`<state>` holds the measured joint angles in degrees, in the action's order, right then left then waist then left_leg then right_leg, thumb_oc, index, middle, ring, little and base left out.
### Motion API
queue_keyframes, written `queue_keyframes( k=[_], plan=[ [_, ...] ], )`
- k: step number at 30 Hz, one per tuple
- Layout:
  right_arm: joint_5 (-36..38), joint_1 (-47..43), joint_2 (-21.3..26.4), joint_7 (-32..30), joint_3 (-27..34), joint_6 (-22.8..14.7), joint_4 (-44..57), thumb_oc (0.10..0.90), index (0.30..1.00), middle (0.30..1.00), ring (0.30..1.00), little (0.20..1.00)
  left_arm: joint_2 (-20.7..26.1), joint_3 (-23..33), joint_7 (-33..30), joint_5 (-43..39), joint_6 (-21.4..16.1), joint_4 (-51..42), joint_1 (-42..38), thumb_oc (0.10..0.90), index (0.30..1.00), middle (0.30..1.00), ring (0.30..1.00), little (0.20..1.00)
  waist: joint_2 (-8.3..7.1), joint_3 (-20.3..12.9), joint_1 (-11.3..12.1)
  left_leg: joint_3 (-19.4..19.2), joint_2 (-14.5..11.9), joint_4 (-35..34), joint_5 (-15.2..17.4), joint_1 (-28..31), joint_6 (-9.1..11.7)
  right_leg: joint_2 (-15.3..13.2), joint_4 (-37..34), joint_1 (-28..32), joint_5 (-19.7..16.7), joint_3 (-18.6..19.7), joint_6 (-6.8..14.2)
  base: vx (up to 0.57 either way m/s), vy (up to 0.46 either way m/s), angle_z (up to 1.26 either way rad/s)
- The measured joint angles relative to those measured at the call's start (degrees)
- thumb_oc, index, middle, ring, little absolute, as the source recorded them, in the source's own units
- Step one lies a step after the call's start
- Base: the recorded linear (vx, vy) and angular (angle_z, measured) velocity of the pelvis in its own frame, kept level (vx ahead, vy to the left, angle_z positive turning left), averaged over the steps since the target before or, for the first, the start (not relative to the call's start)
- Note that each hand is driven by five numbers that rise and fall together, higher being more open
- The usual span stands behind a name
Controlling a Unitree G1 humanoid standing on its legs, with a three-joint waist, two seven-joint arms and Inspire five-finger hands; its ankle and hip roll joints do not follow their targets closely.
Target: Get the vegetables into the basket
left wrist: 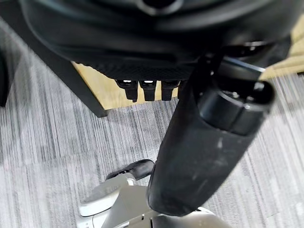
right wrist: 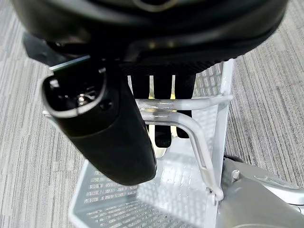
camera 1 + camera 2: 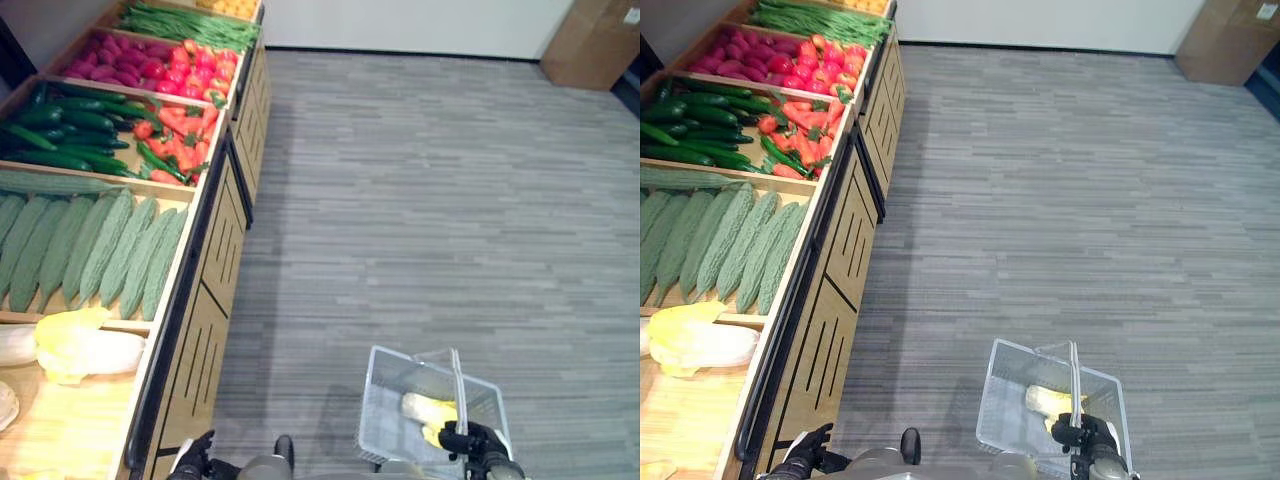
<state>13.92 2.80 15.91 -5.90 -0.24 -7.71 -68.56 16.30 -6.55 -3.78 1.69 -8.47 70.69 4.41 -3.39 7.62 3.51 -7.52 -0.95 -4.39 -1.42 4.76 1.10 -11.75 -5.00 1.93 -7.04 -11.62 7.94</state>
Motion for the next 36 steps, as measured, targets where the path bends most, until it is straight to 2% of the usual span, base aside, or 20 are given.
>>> queue_keyframes(
  k=[3,9,10,14,27,30,32,33,36],
  plan=[
    [0.00,0.95,0.08,0.63,-0.04,0.01,-0.46,0.400,0.300,0.300,0.300,0.300,-0.04,0.05,0.04,0.00,0.02,0.50,1.03,0.900,1.000,1.000,1.000,1.000,0.13,-1.76,-0.04,0.46,-0.75,-0.11,-0.18,-0.08,0.51,0.68,-0.23,0.12,0.33,-0.55,-0.33,0.00,-0.093,0.06],
    [0.01,1.75,0.21,1.24,-0.06,0.03,-0.38,0.400,0.300,0.300,0.300,0.300,-0.68,0.53,0.03,-0.10,0.57,2.00,1.14,0.900,1.000,1.000,1.000,1.000,0.81,-2.64,0.12,0.62,-1.40,-0.10,-0.37,-0.21,0.83,1.31,-0.31,0.09,0.46,-0.79,-0.54,0.01,-0.074,0.01],
    [0.03,2.13,1.19,2.16,-0.12,0.21,-0.37,0.400,0.300,0.300,0.300,0.300,-1.65,0.51,0.01,-0.58,0.60,1.91,1.57,0.900,1.000,1.000,1.000,1.000,1.99,-2.79,0.42,0.76,-2.00,-0.10,-0.54,-0.22,1.17,1.89,-0.31,0.17,0.68,-0.95,-0.89,0.00,-0.036,0.00],
    [1.86,-0.03,0.62,3.38,-0.15,0.80,-5.66,0.400,0.300,0.300,0.300,0.300,-1.87,0.51,-0.96,-0.56,1.67,5.01,1.18,0.900,1.000,1.000,1.000,1.000,1.93,-2.78,-0.02,0.80,-2.16,-0.22,0.06,1.62,1.35,2.41,-0.31,1.97,1.14,-0.65,-1.00,0.02,-0.017,-0.02],
    [2.07,0.23,0.55,3.44,-0.13,0.91,-6.44,0.400,0.300,0.300,0.300,0.300,-1.59,2.73,-1.15,-0.60,2.18,6.50,1.50,0.900,1.000,1.000,1.000,1.000,1.80,-3.61,-0.28,1.04,-4.48,1.12,0.67,1.90,2.07,4.60,0.01,2.78,2.05,-0.61,-1.96,-0.01,-0.072,-0.01],
    [2.13,-0.10,0.59,3.15,-0.27,0.87,-5.79,0.400,0.300,0.300,0.300,0.300,-1.32,2.61,-1.23,-1.36,2.56,6.57,0.42,0.900,1.000,1.000,1.000,1.000,1.96,-3.31,-0.66,2.07,-5.93,4.07,1.05,-1.68,2.75,5.50,2.88,-0.49,3.21,-1.11,-3.26,-0.06,-0.193,0.10],
    [2.13,-0.17,0.73,3.01,-0.37,0.88,-5.72,0.400,0.300,0.300,0.300,0.300,-1.34,2.64,-1.27,-1.87,2.75,6.60,0.18,0.900,1.000,1.000,1.000,1.000,2.41,-2.92,-0.67,2.28,-7.13,5.08,0.43,-2.33,3.76,7.04,3.08,-0.82,3.36,-1.68,-3.76,0.01,-0.179,0.06],
    [2.13,-0.26,0.73,2.95,-0.72,0.86,-5.48,0.400,0.300,0.300,0.300,0.300,-1.26,2.67,-1.29,-2.22,2.76,6.73,-0.11,0.900,1.000,1.000,1.000,1.000,2.54,-2.38,-0.62,2.77,-7.74,6.46,0.54,-3.09,3.93,7.50,4.25,-1.21,4.24,-1.75,-4.88,0.03,-0.107,0.10],
    [1.86,-0.96,1.52,2.79,-0.86,0.83,-4.95,0.400,0.300,0.300,0.300,0.300,-1.48,2.69,-1.30,-2.94,2.72,7.05,-1.17,0.900,1.000,1.000,1.000,1.000,3.25,-0.70,0.21,3.84,-9.15,9.81,0.75,-4.29,4.42,8.78,4.25,-0.93,4.91,-1.50,-5.64,0.05,-0.103,0.01]
  ],
)
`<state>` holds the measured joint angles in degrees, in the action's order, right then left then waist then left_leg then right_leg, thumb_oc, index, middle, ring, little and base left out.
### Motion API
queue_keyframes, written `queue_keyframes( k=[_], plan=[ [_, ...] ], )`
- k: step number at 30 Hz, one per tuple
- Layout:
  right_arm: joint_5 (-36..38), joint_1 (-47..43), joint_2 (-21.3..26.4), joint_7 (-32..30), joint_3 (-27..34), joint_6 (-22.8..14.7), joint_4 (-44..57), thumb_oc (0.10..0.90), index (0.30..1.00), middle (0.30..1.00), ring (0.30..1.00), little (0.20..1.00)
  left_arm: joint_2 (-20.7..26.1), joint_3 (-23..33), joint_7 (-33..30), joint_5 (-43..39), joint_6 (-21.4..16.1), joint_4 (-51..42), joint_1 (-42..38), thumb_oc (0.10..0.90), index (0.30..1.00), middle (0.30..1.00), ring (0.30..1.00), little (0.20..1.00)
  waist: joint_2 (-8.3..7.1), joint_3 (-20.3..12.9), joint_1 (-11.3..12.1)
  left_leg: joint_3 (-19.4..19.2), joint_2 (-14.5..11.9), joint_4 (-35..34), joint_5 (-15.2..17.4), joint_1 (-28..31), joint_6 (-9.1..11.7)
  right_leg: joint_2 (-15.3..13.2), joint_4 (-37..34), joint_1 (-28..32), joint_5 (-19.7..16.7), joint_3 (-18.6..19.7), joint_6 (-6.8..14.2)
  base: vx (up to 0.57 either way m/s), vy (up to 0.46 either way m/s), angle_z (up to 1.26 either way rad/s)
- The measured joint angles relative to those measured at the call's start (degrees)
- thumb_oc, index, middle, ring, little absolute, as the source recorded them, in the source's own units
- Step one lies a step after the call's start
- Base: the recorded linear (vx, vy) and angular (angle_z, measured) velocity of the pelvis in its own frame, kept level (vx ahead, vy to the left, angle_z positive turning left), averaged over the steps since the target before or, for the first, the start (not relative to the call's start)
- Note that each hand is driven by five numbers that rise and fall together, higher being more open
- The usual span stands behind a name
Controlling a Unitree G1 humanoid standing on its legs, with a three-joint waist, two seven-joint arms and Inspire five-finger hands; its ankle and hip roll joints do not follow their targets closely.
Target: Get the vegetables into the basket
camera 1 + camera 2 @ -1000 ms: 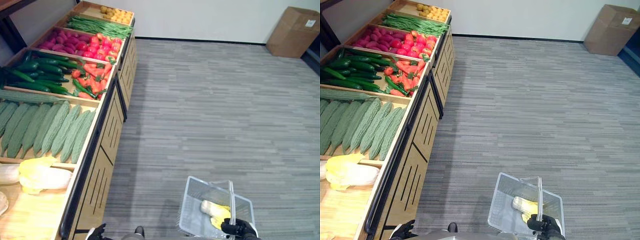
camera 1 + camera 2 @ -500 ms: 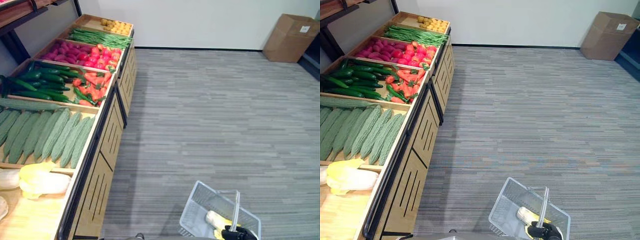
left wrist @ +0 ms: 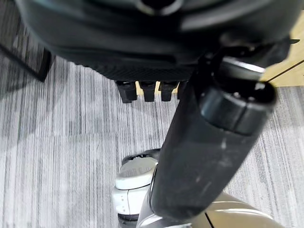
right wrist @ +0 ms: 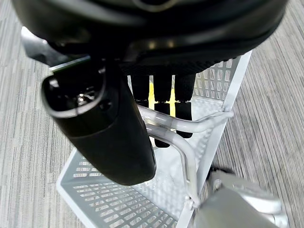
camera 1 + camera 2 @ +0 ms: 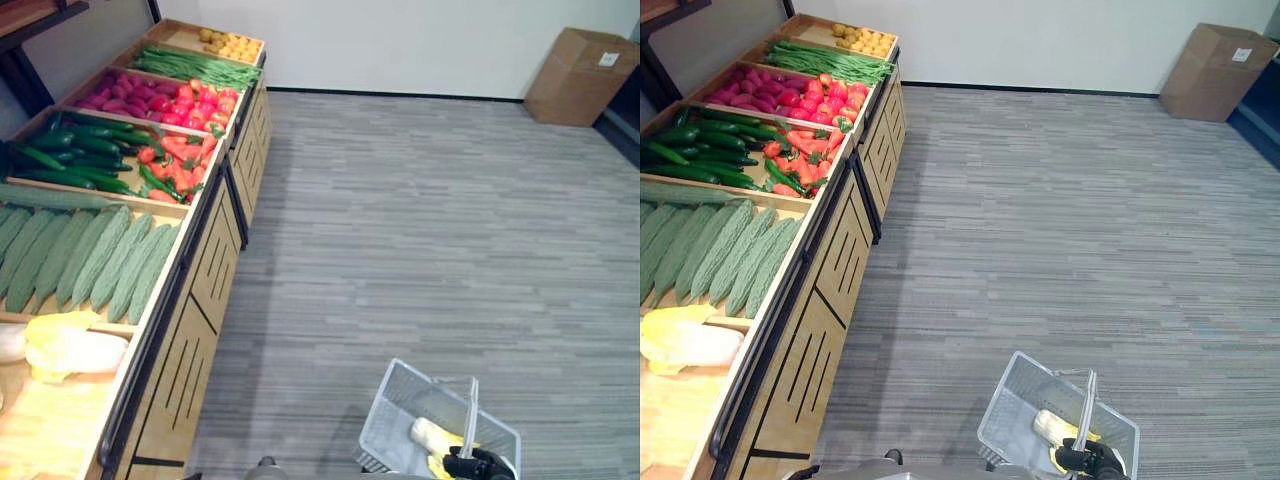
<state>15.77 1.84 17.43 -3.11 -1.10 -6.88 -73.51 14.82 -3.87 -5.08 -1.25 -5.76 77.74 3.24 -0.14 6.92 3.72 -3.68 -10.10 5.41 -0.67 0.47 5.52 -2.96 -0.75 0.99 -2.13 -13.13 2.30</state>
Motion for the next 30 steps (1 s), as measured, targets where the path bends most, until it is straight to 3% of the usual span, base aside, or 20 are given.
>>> queue_keyframes(
  k=[3,4,6,7,8,9,11,12,13,14,15,16,17,23,24,25,26,28,30],
  plan=[
    [-0.23,-0.25,1.31,-0.40,-1.01,0.02,-0.13,0.400,0.300,0.300,0.300,0.300,-0.16,0.02,-0.03,-1.04,-0.07,-0.05,-1.67,0.900,1.000,1.000,1.000,1.000,-0.90,1.23,0.34,3.15,0.97,5.58,-2.50,-4.10,2.02,-0.94,-0.66,0.08,-0.05,0.10,-0.56,0.08,0.017,0.08],
    [-0.32,-0.05,2.41,-1.03,-1.83,0.05,-0.28,0.400,0.300,0.300,0.300,0.300,-0.36,-0.07,0.03,-1.08,-0.02,0.36,-2.42,0.900,1.000,1.000,1.000,1.000,-0.87,1.25,-0.22,4.52,2.21,4.65,-2.71,-4.93,2.60,-2.20,-1.00,-0.37,-0.02,-0.70,-0.88,0.21,0.086,0.14],
    [-0.37,-0.43,3.03,-1.67,-2.79,-0.01,0.33,0.400,0.300,0.300,0.300,0.300,-0.82,-0.22,-0.07,-1.09,-0.06,1.05,-3.08,0.900,1.000,1.000,1.000,1.000,-0.89,1.18,-0.94,4.06,4.04,-0.51,-1.46,-5.97,1.74,-3.08,-2.76,-2.21,0.09,-0.03,-0.67,0.18,0.079,-0.02],
    [-0.39,-1.11,3.58,-1.75,-3.17,-0.01,0.47,0.400,0.300,0.300,0.300,0.300,-1.55,-0.16,-0.11,-1.08,-0.03,1.44,-3.12,0.900,1.000,1.000,1.000,1.000,0.56,0.91,-0.39,4.37,3.72,-3.61,1.06,-6.01,0.22,-1.73,-3.86,-2.40,-0.22,0.31,-0.15,0.14,0.059,-0.46],
    [-0.44,-1.55,4.44,-1.73,-3.19,-0.10,0.81,0.400,0.300,0.300,0.300,0.300,-2.20,-0.10,-0.38,-1.08,0.01,0.69,-3.12,0.900,1.000,1.000,1.000,1.000,3.37,1.70,0.18,4.88,0.78,-6.37,0.25,-5.28,2.19,0.54,0.62,-4.29,0.52,0.26,-1.06,0.20,0.092,-0.43],
    [-0.45,-2.06,3.56,-1.86,-3.24,0.11,0.79,0.400,0.300,0.300,0.300,0.300,-1.43,-0.02,-0.47,-1.08,0.13,0.40,-3.19,0.900,1.000,1.000,1.000,1.000,2.05,2.72,0.07,4.19,1.07,-5.91,-1.65,-5.01,2.07,-0.29,0.64,-4.02,-0.55,0.70,-0.40,0.20,0.115,-0.29],
    [-0.49,-1.80,1.31,-1.61,-3.57,0.40,0.83,0.400,0.300,0.300,0.300,0.300,-0.55,0.05,-1.00,-1.09,0.06,0.13,-3.03,0.900,1.000,1.000,1.000,1.000,-0.46,3.34,0.93,4.75,2.57,-4.17,-1.69,-3.88,1.56,-0.84,-0.26,-3.13,-0.67,2.38,-0.22,0.26,0.189,-0.26],
    [-0.47,-1.95,1.23,-1.65,-3.64,0.38,0.94,0.400,0.300,0.300,0.300,0.300,-0.45,0.07,-1.01,-1.08,0.06,0.15,-2.76,0.900,1.000,1.000,1.000,1.000,-0.88,3.24,1.02,4.74,3.12,-3.91,-1.31,-3.70,0.91,-1.15,-0.65,-3.12,-0.65,3.23,-0.17,0.26,0.214,-0.55],
    [-0.72,-1.93,1.49,-1.64,-3.63,0.23,1.16,0.400,0.300,0.300,0.300,0.300,-0.78,0.02,-1.04,-1.02,0.29,0.43,-2.25,0.900,1.000,1.000,1.000,1.000,-0.17,2.64,1.43,4.02,2.85,-4.19,-0.73,-3.80,-0.84,-1.27,-1.24,-2.38,0.26,3.89,0.78,0.15,0.139,-0.42],
    [-0.79,-1.92,1.46,-1.67,-3.63,0.07,1.42,0.400,0.300,0.300,0.300,0.300,-0.82,-0.18,-1.03,-0.96,0.30,0.12,-2.24,0.900,1.000,1.000,1.000,1.000,0.26,2.68,1.56,3.07,2.37,-4.16,-1.13,-3.40,-1.11,-1.17,1.66,-2.82,1.08,3.58,0.56,0.23,0.216,-0.22],
    [-0.90,-1.35,0.92,-1.58,-3.64,0.10,1.36,0.400,0.300,0.300,0.300,0.300,-0.35,-0.46,-1.05,-0.94,0.16,-0.28,-2.01,0.900,1.000,1.000,1.000,1.000,-0.26,2.54,1.51,3.02,2.77,-3.68,-0.85,-3.15,-1.08,-1.71,5.65,-2.97,2.67,3.58,0.28,0.18,0.174,0.07],
    [-0.94,-0.61,-0.06,-1.57,-3.64,0.13,1.03,0.400,0.300,0.300,0.300,0.300,0.80,-0.51,-1.03,-0.87,-0.05,-0.44,-1.75,0.900,1.000,1.000,1.000,1.000,-2.70,1.52,1.46,2.75,4.68,-3.01,-0.36,-3.05,-1.29,-3.58,6.27,-2.42,4.46,4.51,0.57,0.23,0.254,0.03],
    [-0.95,-0.94,-0.58,-1.56,-3.41,0.42,-0.15,0.400,0.300,0.300,0.300,0.300,0.66,-0.59,-0.98,-0.79,-0.11,-0.43,-2.09,0.900,1.000,1.000,1.000,1.000,-3.14,0.82,1.94,2.06,5.18,-1.80,0.19,-3.01,-2.20,-4.01,5.61,-2.09,4.58,5.40,1.45,0.16,0.177,-0.13],
    [-1.58,-1.67,-1.13,-0.72,-3.26,0.36,0.99,0.400,0.300,0.300,0.300,0.300,0.48,-1.24,-0.90,-0.76,-0.05,-0.65,-2.39,0.900,1.000,1.000,1.000,1.000,-4.10,-0.82,2.69,-1.16,8.38,0.73,2.59,-4.18,-5.05,-7.07,4.88,-2.97,2.91,8.22,3.52,0.12,0.180,-0.23],
    [-1.65,-1.93,-1.20,-0.56,-3.26,0.35,0.84,0.400,0.300,0.300,0.300,0.300,0.52,-1.53,-0.89,-0.75,-0.10,-1.03,-3.12,0.900,1.000,1.000,1.000,1.000,-4.17,-0.86,2.57,-1.63,9.44,0.60,3.36,-4.39,-5.89,-7.54,6.99,-4.33,2.42,8.39,4.12,0.08,0.261,-0.20],
    [-1.57,-4.11,-1.15,-1.29,-3.22,0.26,1.00,0.400,0.300,0.300,0.300,0.300,0.68,-2.79,-0.87,-0.46,-0.05,-0.77,-3.70,0.900,1.000,1.000,1.000,1.000,-3.35,-0.79,1.58,-2.03,9.37,-0.21,3.62,-4.40,-6.91,-7.73,16.61,-9.94,2.34,9.13,4.10,0.04,0.193,-0.20],
    [-1.54,-5.14,-0.97,-1.47,-3.27,-0.02,1.77,0.400,0.300,0.300,0.300,0.300,1.05,-2.81,-0.88,-0.15,-0.08,-0.43,-3.96,0.900,1.000,1.000,1.000,1.000,-3.40,-0.38,1.09,-2.27,9.35,-0.08,3.28,-3.88,-6.91,-8.14,21.70,-12.49,1.98,9.95,4.46,0.08,0.120,-0.10],
    [-1.55,-5.75,-0.85,-0.98,-4.11,-0.37,3.43,0.400,0.300,0.300,0.300,0.300,2.30,-3.00,-0.94,0.23,-0.15,-0.63,-4.35,0.900,1.000,1.000,1.000,1.000,-2.96,0.27,0.40,-1.81,9.43,-0.10,3.87,-2.38,-8.13,-8.26,29.09,-14.66,2.05,11.31,5.09,0.24,0.021,0.12],
    [-1.66,-5.81,-1.67,-0.57,-4.74,-0.26,3.92,0.400,0.300,0.300,0.300,0.300,3.28,-3.00,-1.15,0.20,-0.38,-0.51,-4.67,0.900,1.000,1.000,1.000,1.000,-3.68,0.90,0.41,-1.57,9.84,-1.79,4.43,-0.07,-9.07,-9.06,29.11,-15.13,3.54,8.96,4.34,0.30,-0.127,-0.01]
  ],
)
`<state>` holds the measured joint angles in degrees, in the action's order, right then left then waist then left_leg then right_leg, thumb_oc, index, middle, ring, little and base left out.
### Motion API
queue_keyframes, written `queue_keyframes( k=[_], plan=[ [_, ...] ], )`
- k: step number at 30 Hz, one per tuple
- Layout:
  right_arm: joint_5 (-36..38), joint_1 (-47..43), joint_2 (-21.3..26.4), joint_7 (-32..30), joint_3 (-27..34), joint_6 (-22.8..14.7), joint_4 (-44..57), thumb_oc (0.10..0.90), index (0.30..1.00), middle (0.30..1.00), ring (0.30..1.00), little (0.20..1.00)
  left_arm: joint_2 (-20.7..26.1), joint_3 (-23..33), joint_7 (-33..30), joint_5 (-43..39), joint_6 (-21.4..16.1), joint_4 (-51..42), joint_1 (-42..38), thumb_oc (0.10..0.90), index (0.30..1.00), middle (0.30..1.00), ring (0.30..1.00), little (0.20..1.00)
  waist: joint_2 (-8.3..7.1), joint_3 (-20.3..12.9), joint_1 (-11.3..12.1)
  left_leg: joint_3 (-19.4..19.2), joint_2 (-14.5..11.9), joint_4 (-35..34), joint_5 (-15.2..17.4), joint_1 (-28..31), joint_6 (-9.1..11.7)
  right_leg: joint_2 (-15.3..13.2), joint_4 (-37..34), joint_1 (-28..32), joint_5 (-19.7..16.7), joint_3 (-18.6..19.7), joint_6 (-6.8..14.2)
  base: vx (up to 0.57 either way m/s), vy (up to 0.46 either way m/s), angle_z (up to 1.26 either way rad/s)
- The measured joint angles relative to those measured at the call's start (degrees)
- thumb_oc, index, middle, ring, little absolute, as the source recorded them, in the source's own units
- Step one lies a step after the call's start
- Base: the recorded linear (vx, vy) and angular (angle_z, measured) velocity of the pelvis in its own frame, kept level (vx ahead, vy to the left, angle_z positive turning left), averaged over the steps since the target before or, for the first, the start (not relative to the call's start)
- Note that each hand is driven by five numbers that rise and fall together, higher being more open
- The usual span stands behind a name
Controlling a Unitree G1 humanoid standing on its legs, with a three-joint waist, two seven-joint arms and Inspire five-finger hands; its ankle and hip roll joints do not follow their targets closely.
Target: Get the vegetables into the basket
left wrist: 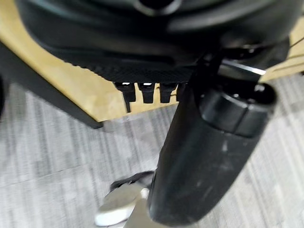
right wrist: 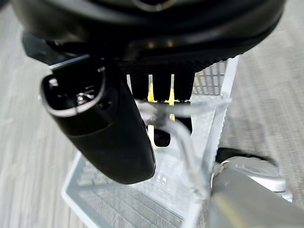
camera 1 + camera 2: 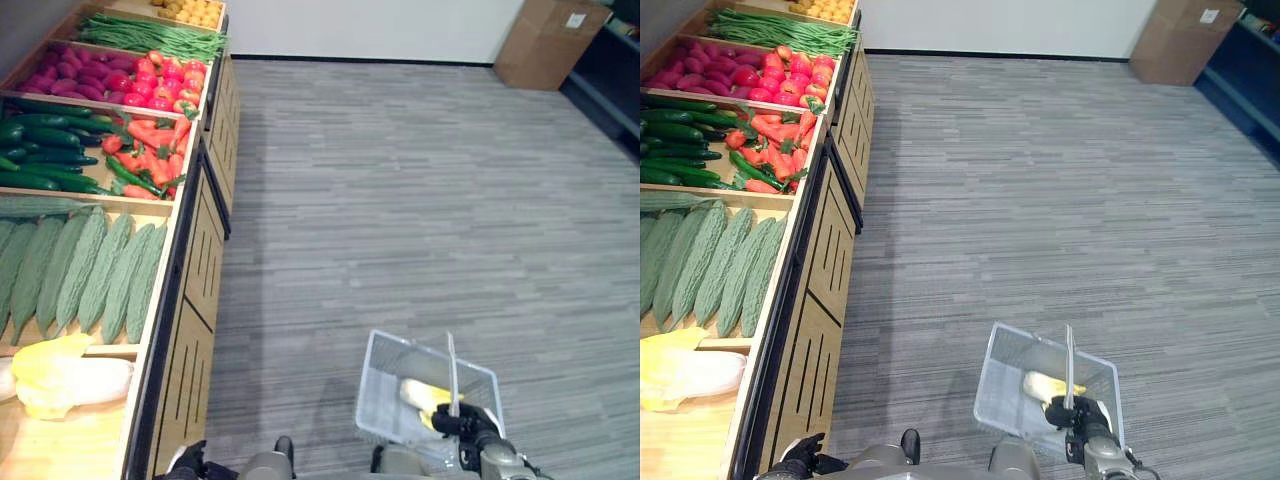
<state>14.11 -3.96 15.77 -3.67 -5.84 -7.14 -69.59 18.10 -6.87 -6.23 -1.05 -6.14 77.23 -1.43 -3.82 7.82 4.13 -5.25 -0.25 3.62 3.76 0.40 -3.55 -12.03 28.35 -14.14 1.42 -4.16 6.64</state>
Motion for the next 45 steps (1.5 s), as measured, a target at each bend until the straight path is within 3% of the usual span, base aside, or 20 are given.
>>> queue_keyframes(
  k=[4,6,9,12,15,17,18,21,22,23,25,29,33,34,35,36,41,42,43,45],
  plan=[
    [0.01,0.77,-0.34,0.13,-0.34,-0.03,0.66,0.400,0.300,0.300,0.300,0.300,-0.42,0.90,-0.03,-0.05,0.45,1.62,-0.18,0.900,1.000,1.000,1.000,1.000,0.50,1.95,-1.10,0.80,0.82,-1.80,-0.94,2.66,1.53,-0.56,-20.85,2.55,-2.82,-1.74,2.07,0.24,-0.166,0.17],
    [-0.01,1.61,-0.34,-0.03,-0.27,-0.13,0.92,0.400,0.300,0.300,0.300,0.300,-0.82,1.43,0.05,-0.04,0.44,2.14,0.69,0.900,1.000,1.000,1.000,1.000,0.12,1.85,-1.66,2.00,1.22,-3.05,0.21,4.40,3.15,-1.34,-28.72,3.86,-7.17,-1.68,2.00,0.29,-0.230,0.31],
    [0.00,3.20,-0.87,0.19,-0.23,0.10,1.89,0.400,0.300,0.300,0.300,0.300,-0.85,3.08,0.08,-0.05,0.55,2.19,2.86,0.900,1.000,1.000,1.000,1.000,-0.47,1.77,-2.03,4.12,0.19,-3.76,1.49,7.87,5.08,-0.42,-28.36,6.65,-10.51,-2.58,0.78,0.25,-0.269,0.36],
    [0.00,2.59,0.26,0.46,0.20,0.85,1.13,0.400,0.300,0.300,0.300,0.300,-2.92,3.02,0.24,-0.09,0.65,1.92,4.40,0.900,1.000,1.000,1.000,1.000,3.56,0.53,-1.84,6.93,-6.43,-0.41,1.95,7.10,7.45,5.39,-28.04,9.17,-8.93,-6.49,-2.03,0.24,-0.292,0.37],
    [0.02,1.99,1.30,0.56,0.30,0.74,1.38,0.400,0.300,0.300,0.300,0.300,-3.52,3.33,0.15,-0.61,0.47,1.89,4.08,0.900,1.000,1.000,1.000,1.000,2.41,0.96,-1.40,8.14,-7.71,8.23,1.05,3.34,8.79,6.99,-28.63,11.13,-7.83,-8.14,-4.40,0.12,-0.189,0.20],
    [0.01,1.96,2.77,0.56,0.37,0.62,1.82,0.400,0.300,0.300,0.300,0.300,-3.34,2.97,0.13,-0.71,0.35,1.79,3.34,0.900,1.000,1.000,1.000,1.000,2.40,0.64,-1.11,9.81,-8.02,12.08,-1.34,1.05,11.77,7.64,-27.70,11.41,-5.97,-8.98,-5.35,0.14,-0.200,0.26],
    [0.02,2.23,3.55,0.30,0.54,0.60,1.59,0.400,0.300,0.300,0.300,0.300,-3.20,3.04,0.05,-1.19,0.26,1.41,2.29,0.900,1.000,1.000,1.000,1.000,1.79,0.89,-0.77,10.96,-8.08,18.86,-3.09,-2.38,12.99,7.81,-28.52,13.02,-4.88,-10.22,-6.49,0.11,-0.140,0.41],
    [0.06,2.75,3.93,-0.16,0.60,0.61,0.10,0.400,0.300,0.300,0.300,0.300,-2.35,2.78,0.06,-1.50,-0.20,0.16,1.95,0.900,1.000,1.000,1.000,1.000,0.77,1.12,-0.29,9.80,-8.26,22.48,-3.03,-5.58,13.15,8.13,-29.78,14.98,-3.85,-11.23,-8.33,0.15,-0.048,0.22],
    [0.08,2.76,4.07,-0.21,0.61,0.64,0.02,0.400,0.300,0.300,0.300,0.300,-2.44,2.76,0.08,-1.46,-0.21,-0.08,1.90,0.900,1.000,1.000,1.000,1.000,0.78,1.13,-0.27,9.15,-8.22,21.09,-2.93,-6.39,12.96,8.22,-30.08,15.14,-2.85,-11.39,-9.08,0.19,0.023,0.16],
    [0.17,2.98,4.10,-0.38,0.82,0.64,-0.01,0.400,0.300,0.300,0.300,0.300,-2.41,2.46,0.05,-1.39,-0.13,-0.10,1.37,0.900,1.000,1.000,1.000,1.000,0.34,1.39,-0.39,7.13,-7.62,13.98,-2.30,-7.01,11.96,8.25,-31.89,15.63,-2.40,-11.45,-8.79,0.20,0.062,0.21],
    [0.17,2.71,3.90,-0.78,0.85,0.69,-1.08,0.400,0.300,0.300,0.300,0.300,-2.59,1.76,0.04,-1.25,0.28,-0.04,0.70,0.900,1.000,1.000,1.000,1.000,0.38,1.67,-0.38,3.83,-7.22,-2.36,-5.55,-8.14,11.03,8.99,-33.63,16.32,-2.84,-11.42,-7.71,0.24,0.087,0.05],
    [0.13,2.75,3.24,-1.06,0.85,0.66,-1.64,0.400,0.300,0.300,0.300,0.300,-3.21,1.31,0.38,-0.98,0.85,0.40,1.52,0.900,1.000,1.000,1.000,1.000,1.03,2.33,0.55,4.44,-7.89,-5.33,-11.92,-11.40,11.34,10.57,-33.67,19.09,-0.52,-9.13,-6.91,0.30,0.156,-0.38],
    [-0.15,4.87,3.81,-0.99,2.43,0.40,-2.46,0.400,0.300,0.300,0.300,0.300,-4.60,0.45,0.61,-0.91,0.98,0.51,3.42,0.900,1.000,1.000,1.000,1.000,2.93,1.27,1.05,4.04,-7.48,-3.01,-13.10,-9.58,7.69,10.42,-33.28,22.24,1.25,-6.03,-4.72,0.21,0.201,-0.46],
    [-0.14,4.97,2.82,-1.17,3.02,0.62,-3.15,0.400,0.300,0.300,0.300,0.300,-4.27,0.19,0.58,-0.61,1.01,0.74,3.12,0.900,1.000,1.000,1.000,1.000,1.43,0.96,1.01,3.05,-5.94,-2.64,-12.50,-9.20,6.84,8.26,-31.38,21.84,1.85,-6.14,-4.71,0.23,0.316,-0.02],
    [-0.16,6.17,2.40,-0.71,3.12,0.62,-2.94,0.400,0.300,0.300,0.300,0.300,-3.43,0.03,0.65,0.57,0.93,0.27,2.47,0.900,1.000,1.000,1.000,1.000,-0.33,0.49,0.30,2.23,-2.85,-2.96,-11.28,-8.88,5.03,4.64,-28.07,20.72,3.69,-5.73,-2.53,0.17,0.239,0.11],
    [-0.18,6.19,2.27,-0.55,3.23,0.63,-3.01,0.400,0.300,0.300,0.300,0.300,-3.05,-0.48,0.64,1.22,0.92,0.03,1.79,0.900,1.000,1.000,1.000,1.000,-0.51,0.42,-0.14,2.09,-1.65,-2.86,-10.54,-8.70,4.14,3.59,-26.68,20.21,3.32,-5.54,-2.14,0.26,0.392,0.03],
    [-0.23,4.44,1.37,-0.50,3.14,0.87,-3.01,0.400,0.300,0.300,0.300,0.300,-2.12,-0.38,0.33,1.10,0.72,0.13,0.25,0.900,1.000,1.000,1.000,1.000,1.01,0.10,0.35,-0.34,0.08,-3.12,-7.66,-5.97,1.44,0.03,-12.31,14.35,4.45,-4.70,-0.61,0.14,0.238,-0.19],
    [0.04,2.82,0.80,-0.69,3.24,0.62,-2.48,0.400,0.300,0.300,0.300,0.300,-1.61,-0.36,0.09,1.06,0.40,0.26,-0.59,0.900,1.000,1.000,1.000,1.000,1.06,0.62,0.35,-0.86,1.29,-3.36,-5.92,-3.55,-0.27,-1.75,0.98,9.14,3.23,-2.65,1.25,0.22,0.243,-0.03],
    [0.43,2.45,0.42,-1.10,3.25,0.62,-1.95,0.400,0.300,0.300,0.300,0.300,-1.43,-0.41,0.10,1.06,0.54,0.46,-0.64,0.900,1.000,1.000,1.000,1.000,1.16,0.28,-0.26,-0.54,1.56,-3.58,-5.89,-2.65,-0.40,-2.91,5.65,7.32,3.34,-2.54,1.09,0.21,0.131,0.04],
    [0.38,2.26,0.04,-0.52,2.87,0.61,-2.40,0.400,0.300,0.300,0.300,0.300,-1.11,-1.03,0.06,0.95,0.48,-0.22,-1.02,0.900,1.000,1.000,1.000,1.000,0.87,-0.43,0.06,0.59,2.37,-3.90,-3.64,-1.35,-2.82,-2.61,7.13,4.20,4.05,-2.55,1.12,0.18,0.083,0.04]
  ],
)
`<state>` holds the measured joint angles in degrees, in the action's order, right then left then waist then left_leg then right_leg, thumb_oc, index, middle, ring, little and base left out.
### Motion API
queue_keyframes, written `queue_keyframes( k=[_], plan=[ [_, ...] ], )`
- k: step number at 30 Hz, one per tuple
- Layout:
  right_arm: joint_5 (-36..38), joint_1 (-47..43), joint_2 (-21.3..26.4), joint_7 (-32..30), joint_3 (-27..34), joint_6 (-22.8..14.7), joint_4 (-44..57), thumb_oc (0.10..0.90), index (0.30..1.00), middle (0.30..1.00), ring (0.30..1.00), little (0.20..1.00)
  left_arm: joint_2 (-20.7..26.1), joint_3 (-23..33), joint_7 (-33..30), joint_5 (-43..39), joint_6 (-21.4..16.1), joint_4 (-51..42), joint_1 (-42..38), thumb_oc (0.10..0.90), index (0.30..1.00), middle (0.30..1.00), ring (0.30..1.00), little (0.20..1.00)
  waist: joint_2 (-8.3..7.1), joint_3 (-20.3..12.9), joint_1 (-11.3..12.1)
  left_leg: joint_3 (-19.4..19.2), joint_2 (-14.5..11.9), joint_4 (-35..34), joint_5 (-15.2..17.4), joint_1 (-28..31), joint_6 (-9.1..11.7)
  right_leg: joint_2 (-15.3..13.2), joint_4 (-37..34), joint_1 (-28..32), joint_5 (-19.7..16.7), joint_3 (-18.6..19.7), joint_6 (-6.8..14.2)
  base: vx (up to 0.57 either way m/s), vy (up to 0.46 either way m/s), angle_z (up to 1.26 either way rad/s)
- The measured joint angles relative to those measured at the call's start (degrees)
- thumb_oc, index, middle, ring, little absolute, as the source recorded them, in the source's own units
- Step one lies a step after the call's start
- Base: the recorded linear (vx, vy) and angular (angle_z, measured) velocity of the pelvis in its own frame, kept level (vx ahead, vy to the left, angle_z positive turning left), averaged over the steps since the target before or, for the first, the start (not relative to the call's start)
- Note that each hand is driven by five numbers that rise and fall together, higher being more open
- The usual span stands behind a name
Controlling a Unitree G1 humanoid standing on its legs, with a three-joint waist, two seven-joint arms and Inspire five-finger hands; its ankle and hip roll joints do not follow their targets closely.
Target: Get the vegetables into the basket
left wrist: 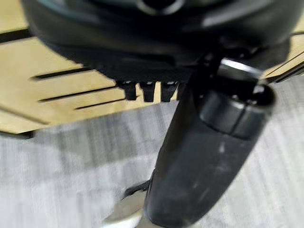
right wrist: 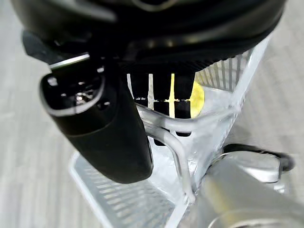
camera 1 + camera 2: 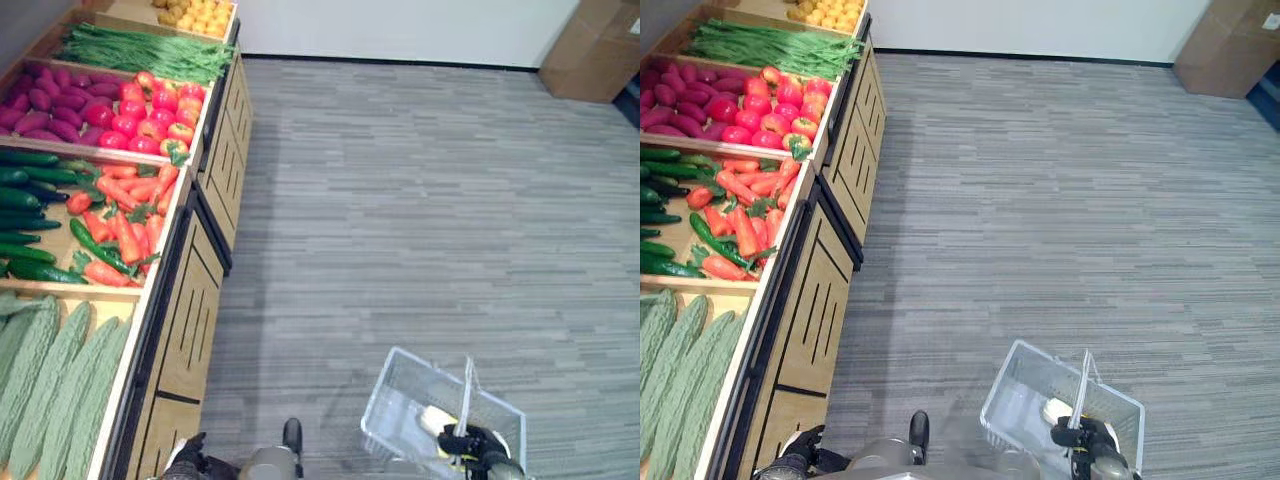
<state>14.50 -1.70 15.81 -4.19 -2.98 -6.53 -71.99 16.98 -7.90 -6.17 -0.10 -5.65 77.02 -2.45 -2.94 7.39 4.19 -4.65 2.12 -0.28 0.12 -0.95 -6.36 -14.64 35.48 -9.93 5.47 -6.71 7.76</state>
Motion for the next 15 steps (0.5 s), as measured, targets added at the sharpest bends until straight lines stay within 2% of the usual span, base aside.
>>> queue_keyframes(
  k=[2,3,4,5,6,7,8,9,10,12,13,14,15],
  plan=[
    [-0.13,-0.16,-0.43,0.19,-0.73,-0.52,0.27,0.400,0.300,0.300,0.300,0.300,0.44,-0.45,-0.24,-0.01,0.32,0.34,-0.52,0.900,1.000,1.000,1.000,1.000,-0.23,0.41,-0.49,0.95,-0.29,-1.11,-0.65,1.66,-0.10,1.42,-0.70,-1.37,1.04,-0.69,-1.11,0.24,-0.058,0.24],
    [-0.12,-0.02,-0.41,0.29,-1.00,-1.27,0.76,0.400,0.300,0.300,0.300,0.300,0.30,-0.91,0.04,0.01,0.35,0.31,-0.64,0.900,1.000,1.000,1.000,1.000,0.07,0.82,-0.78,2.04,-0.02,-1.21,0.24,2.71,-0.46,2.29,-4.37,-3.06,0.83,-1.44,-0.84,0.27,-0.111,0.45],
    [-0.09,-0.19,-0.40,0.08,-1.02,-1.33,0.82,0.400,0.300,0.300,0.300,0.300,-0.46,-1.05,-0.11,0.07,0.35,1.04,-0.92,0.900,1.000,1.000,1.000,1.000,0.25,1.00,-1.37,3.09,-0.29,-1.36,0.62,3.60,0.03,3.47,-10.85,-2.97,0.60,-1.52,-1.11,0.37,-0.231,0.51],
    [-0.09,-0.27,-0.41,0.10,-1.47,-1.37,1.07,0.400,0.300,0.300,0.300,0.300,-0.96,-0.95,-0.16,0.08,0.33,1.73,-1.02,0.900,1.000,1.000,1.000,1.000,0.29,1.10,-1.94,3.59,-0.38,-1.41,0.29,3.96,0.92,3.99,-17.22,-2.71,-0.81,-1.54,-0.93,0.20,-0.145,0.52],
    [-0.08,-0.37,-0.47,0.10,-1.86,-1.48,1.06,0.400,0.300,0.300,0.300,0.300,-1.10,-0.93,-0.12,0.08,0.30,2.04,-1.00,0.900,1.000,1.000,1.000,1.000,0.07,1.42,-2.05,3.84,-0.24,-1.44,0.31,4.56,1.10,3.74,-20.49,-3.16,-2.50,-1.58,-0.93,0.32,-0.232,0.45],
    [-0.01,-0.34,-0.50,0.13,-1.81,-1.68,1.28,0.400,0.300,0.300,0.300,0.300,-1.29,-0.93,-0.12,0.15,0.29,2.07,-1.10,0.900,1.000,1.000,1.000,1.000,-0.03,1.59,-2.21,4.81,-0.25,-1.49,1.04,5.10,2.21,3.55,-22.53,-4.26,-3.93,-1.36,-0.36,0.23,-0.149,0.37],
    [-0.07,-0.63,-0.51,0.28,-1.90,-1.53,1.57,0.400,0.300,0.300,0.300,0.300,-1.81,-0.97,-0.27,0.22,0.35,2.27,-1.05,0.900,1.000,1.000,1.000,1.000,-0.16,1.41,-2.16,5.59,-0.18,-1.20,2.09,5.45,2.71,3.29,-28.87,-4.12,-6.92,-0.28,0.54,0.34,-0.221,0.44],
    [-0.13,-1.41,-0.59,0.30,-1.91,-1.46,1.57,0.400,0.300,0.300,0.300,0.300,-2.20,-0.91,-0.47,0.23,0.47,2.80,-0.55,0.900,1.000,1.000,1.000,1.000,-0.89,1.60,-2.26,6.87,-0.29,-1.35,3.28,6.92,3.72,2.57,-33.50,-4.16,-11.41,1.58,0.50,0.31,-0.212,0.51],
    [-0.18,-1.47,-0.75,0.45,-2.15,-1.35,1.44,0.400,0.300,0.300,0.300,0.300,-2.07,-0.84,-0.58,0.22,0.47,2.74,0.34,0.900,1.000,1.000,1.000,1.000,-1.43,1.65,-2.31,7.45,-0.52,-1.24,3.93,8.01,4.39,2.67,-35.70,-3.24,-13.51,2.68,0.16,0.30,-0.243,0.56],
    [-0.25,-0.77,-1.65,0.53,-2.33,-1.27,1.38,0.400,0.300,0.300,0.300,0.300,-1.09,-0.93,-0.74,0.23,0.49,2.54,1.85,0.900,1.000,1.000,1.000,1.000,-3.01,1.17,-2.39,9.24,-0.82,-1.54,5.48,10.32,6.21,2.22,-35.51,-1.37,-14.50,2.99,-0.21,0.29,-0.248,0.48],
    [-0.26,-0.81,-1.79,0.53,-2.25,-0.88,0.55,0.400,0.300,0.300,0.300,0.300,-1.52,-0.77,-0.83,0.22,0.52,2.67,2.65,0.900,1.000,1.000,1.000,1.000,-1.87,0.99,-1.98,9.72,-3.34,-1.55,7.00,12.17,7.96,4.17,-35.04,0.06,-16.73,2.46,0.07,0.27,-0.240,0.28],
    [-0.26,-1.17,-1.91,0.58,-2.31,-0.43,0.11,0.400,0.300,0.300,0.300,0.300,-2.08,-0.35,-0.99,0.23,0.48,2.82,3.20,0.900,1.000,1.000,1.000,1.000,-0.52,0.35,-1.93,9.23,-5.47,-0.68,7.15,12.31,8.35,6.30,-35.05,1.07,-15.48,1.69,-1.27,0.27,-0.253,0.15],
    [-0.47,-1.45,-1.94,0.89,-2.31,-0.35,-0.28,0.400,0.300,0.300,0.300,0.300,-2.50,0.42,-0.95,0.14,0.56,3.46,3.77,0.900,1.000,1.000,1.000,1.000,0.16,0.20,-1.79,8.92,-7.17,1.84,7.06,11.72,8.57,7.99,-35.62,2.37,-15.18,0.52,-1.86,0.27,-0.267,0.09]
  ],
)
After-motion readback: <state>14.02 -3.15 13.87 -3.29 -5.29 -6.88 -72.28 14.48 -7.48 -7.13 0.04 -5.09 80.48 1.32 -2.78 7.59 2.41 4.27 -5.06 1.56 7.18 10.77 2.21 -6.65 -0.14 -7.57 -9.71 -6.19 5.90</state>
